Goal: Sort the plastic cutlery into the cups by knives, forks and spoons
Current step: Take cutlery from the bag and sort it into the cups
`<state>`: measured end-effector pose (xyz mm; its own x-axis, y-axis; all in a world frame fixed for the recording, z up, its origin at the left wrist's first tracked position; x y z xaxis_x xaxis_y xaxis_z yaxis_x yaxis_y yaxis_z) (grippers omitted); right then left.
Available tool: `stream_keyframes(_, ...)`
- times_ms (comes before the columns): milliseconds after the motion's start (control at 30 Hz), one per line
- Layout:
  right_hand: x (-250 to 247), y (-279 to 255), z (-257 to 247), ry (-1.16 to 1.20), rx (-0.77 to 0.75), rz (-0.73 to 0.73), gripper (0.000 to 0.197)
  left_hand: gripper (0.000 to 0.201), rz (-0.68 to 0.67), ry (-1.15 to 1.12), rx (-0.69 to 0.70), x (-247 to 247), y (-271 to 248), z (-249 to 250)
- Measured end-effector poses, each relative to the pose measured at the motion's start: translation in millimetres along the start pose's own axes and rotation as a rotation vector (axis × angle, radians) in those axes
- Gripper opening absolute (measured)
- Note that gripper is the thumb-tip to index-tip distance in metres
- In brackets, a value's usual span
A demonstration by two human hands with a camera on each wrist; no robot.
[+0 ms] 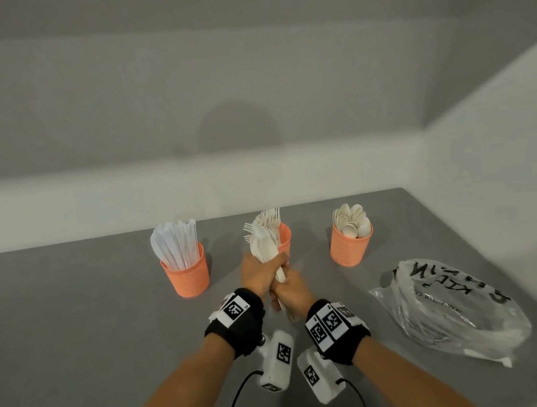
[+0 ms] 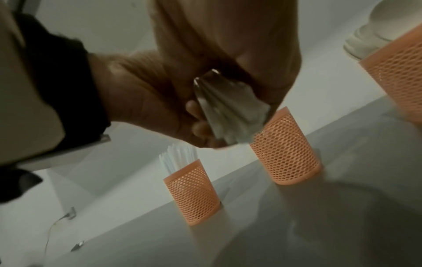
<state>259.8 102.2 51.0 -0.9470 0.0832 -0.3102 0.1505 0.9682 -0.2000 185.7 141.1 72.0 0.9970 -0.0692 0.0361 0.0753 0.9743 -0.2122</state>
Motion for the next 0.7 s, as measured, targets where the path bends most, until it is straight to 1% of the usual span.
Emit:
stream_keyframes(67, -5.4, 5.0, -0.4, -0.097, -0.022, 0.047, 0.020, 0.026, 0.062, -0.006, 0.045, 2.5, -1.9, 5.7)
stream_keyframes(100, -7.7, 6.5, -2.6, -0.124, -0.041, 0.073, 0.011, 0.029, 0.090, 0.002, 0.067, 3.0, -1.0, 7.4)
stream_keyframes(133, -8.3, 5.7, -6.8, -0.115, -0.050, 0.078, 0.011, 0.031, 0.107, 0.007, 0.087, 4.3, -0.2, 10.1)
stream_keyframes(200, -10.2, 5.9, -10.0, -0.034, -0.074, 0.102, 0.046, 0.037, 0.088, 0.013, 0.108, 9.1, 1.3, 17.5)
stream_keyframes(233, -12.0, 6.9, -10.5, 0.030, -0.083, 0.108, 0.056, 0.046, 0.054, 0.014, 0.116, 12.6, 1.9, 22.1)
stream_keyframes(267, -13.8, 7.8, -11.1, 0.081, -0.090, 0.101, 0.052, 0.055, 0.012, 0.025, 0.125, 15.3, 2.9, 27.0)
stream_keyframes(300, -15.8, 8.7, -9.3, 0.111, -0.080, 0.084, 0.033, 0.061, -0.021, 0.033, 0.131, 16.3, 4.0, 31.9)
stream_keyframes(333, -16.1, 9.0, -7.2, 0.132, -0.059, 0.048, 0.012, 0.061, -0.021, 0.024, 0.136, 13.4, 6.5, 35.8)
stream_keyframes(400, -15.9, 9.5, -2.3, 0.168, -0.011, -0.023, 0.020, 0.047, 0.048, 0.026, 0.148, -0.5, 11.3, 44.5)
stream_keyframes(467, -12.9, 12.4, 2.2, 0.188, 0.011, -0.077, 0.017, 0.037, 0.120, 0.130, 0.200, -13.3, 17.0, 53.6)
stream_keyframes(533, -9.3, 12.9, 3.0, 0.183, 0.021, -0.130, 0.016, 0.030, 0.153, 0.225, 0.241, -21.1, 20.6, 59.6)
stream_keyframes(633, -7.0, 9.8, 2.5, 0.186, 0.035, -0.188, 0.017, 0.020, 0.132, 0.357, 0.235, -26.3, 24.4, 63.1)
stream_keyframes(700, -5.2, 6.0, 2.8, 0.188, 0.047, -0.235, 0.017, 0.012, 0.101, 0.380, 0.225, -27.9, 28.1, 61.0)
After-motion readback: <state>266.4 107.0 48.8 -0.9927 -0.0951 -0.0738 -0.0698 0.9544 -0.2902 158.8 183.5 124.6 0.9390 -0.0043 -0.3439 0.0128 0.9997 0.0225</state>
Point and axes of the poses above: each hand's wrist, its own y-axis towards the middle knuckle, its own x-axis out of the palm, z = x × y, the point moved 9 cm from there along y, towards the middle knuckle, and after that the axes turned 5 degrees about -y, right-handed, at the moved point
